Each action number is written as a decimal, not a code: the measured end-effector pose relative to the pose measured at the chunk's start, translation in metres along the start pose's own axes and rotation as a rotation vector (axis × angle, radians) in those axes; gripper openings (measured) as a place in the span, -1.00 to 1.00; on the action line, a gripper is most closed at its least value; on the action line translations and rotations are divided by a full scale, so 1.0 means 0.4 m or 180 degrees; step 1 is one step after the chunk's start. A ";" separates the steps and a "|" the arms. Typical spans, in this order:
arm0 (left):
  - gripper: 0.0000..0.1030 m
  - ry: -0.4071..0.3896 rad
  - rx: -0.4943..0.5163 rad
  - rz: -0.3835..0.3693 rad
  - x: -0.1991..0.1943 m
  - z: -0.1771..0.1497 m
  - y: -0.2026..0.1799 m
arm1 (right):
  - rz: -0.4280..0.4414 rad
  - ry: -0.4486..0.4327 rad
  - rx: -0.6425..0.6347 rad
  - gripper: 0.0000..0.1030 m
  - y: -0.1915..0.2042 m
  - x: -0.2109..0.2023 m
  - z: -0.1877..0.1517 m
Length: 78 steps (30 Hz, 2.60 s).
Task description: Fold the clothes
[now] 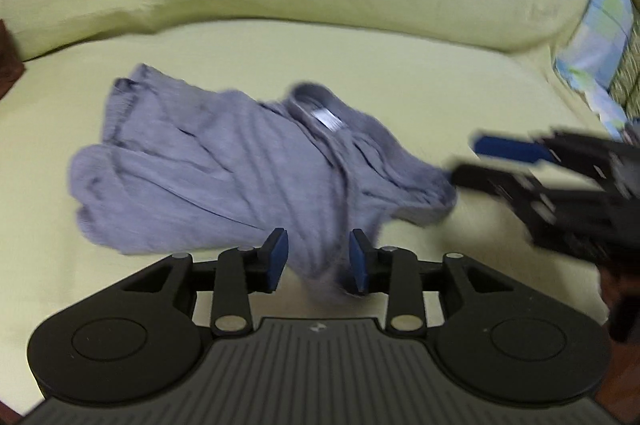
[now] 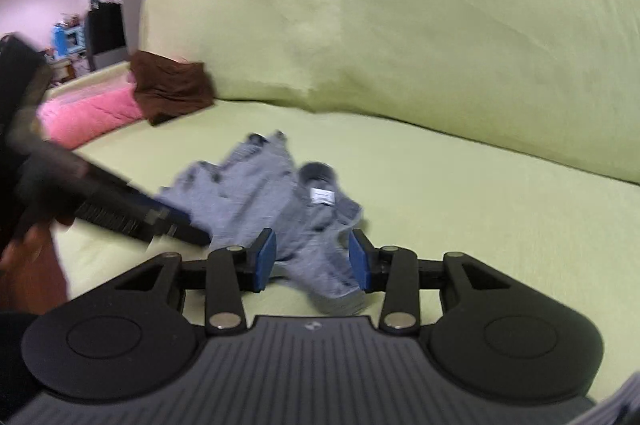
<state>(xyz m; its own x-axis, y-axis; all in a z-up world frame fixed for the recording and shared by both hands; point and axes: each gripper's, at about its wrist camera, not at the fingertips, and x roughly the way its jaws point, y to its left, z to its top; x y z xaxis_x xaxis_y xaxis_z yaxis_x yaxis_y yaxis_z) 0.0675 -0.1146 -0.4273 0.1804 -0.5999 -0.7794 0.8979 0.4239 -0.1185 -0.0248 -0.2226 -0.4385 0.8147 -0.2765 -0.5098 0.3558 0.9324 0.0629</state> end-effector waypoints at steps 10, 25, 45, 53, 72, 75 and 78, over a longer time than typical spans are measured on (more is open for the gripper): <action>-0.04 0.0005 0.0120 0.0308 0.068 -0.025 -0.033 | -0.0014 0.0410 -0.0189 -0.41 -0.053 0.151 -0.033; -0.05 -0.0468 0.0447 0.0270 -0.045 0.147 -0.047 | 0.0134 0.0716 0.0668 -0.19 0.009 -0.131 -0.127; 0.00 -0.0395 0.0030 -0.0092 -0.121 0.005 0.205 | 0.0571 0.0510 -0.0805 -0.27 0.208 0.096 -0.042; 0.09 -0.0496 -0.0439 0.0296 -0.111 0.002 0.386 | 0.0574 0.0165 -0.0312 -0.99 0.165 0.123 -0.001; -0.06 -0.0296 -0.0673 0.0197 0.082 0.070 0.456 | -0.0156 -0.0961 0.1659 -0.98 -0.192 -0.038 0.001; -0.05 -0.0476 -0.0606 0.0305 0.051 0.121 0.460 | -0.0401 -0.1185 0.1468 -0.98 -0.228 -0.021 0.080; -0.03 -0.0561 -0.0591 0.0373 0.046 0.170 0.463 | -0.0665 -0.1282 0.1414 -0.87 -0.286 0.023 0.167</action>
<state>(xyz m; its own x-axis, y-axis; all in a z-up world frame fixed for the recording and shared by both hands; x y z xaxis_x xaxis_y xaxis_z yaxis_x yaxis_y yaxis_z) 0.2645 -0.0930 -0.4217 0.3603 -0.6414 -0.6774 0.7809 0.6046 -0.1571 -0.0276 -0.3471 -0.3931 0.7852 -0.5887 -0.1924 0.6115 0.6878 0.3912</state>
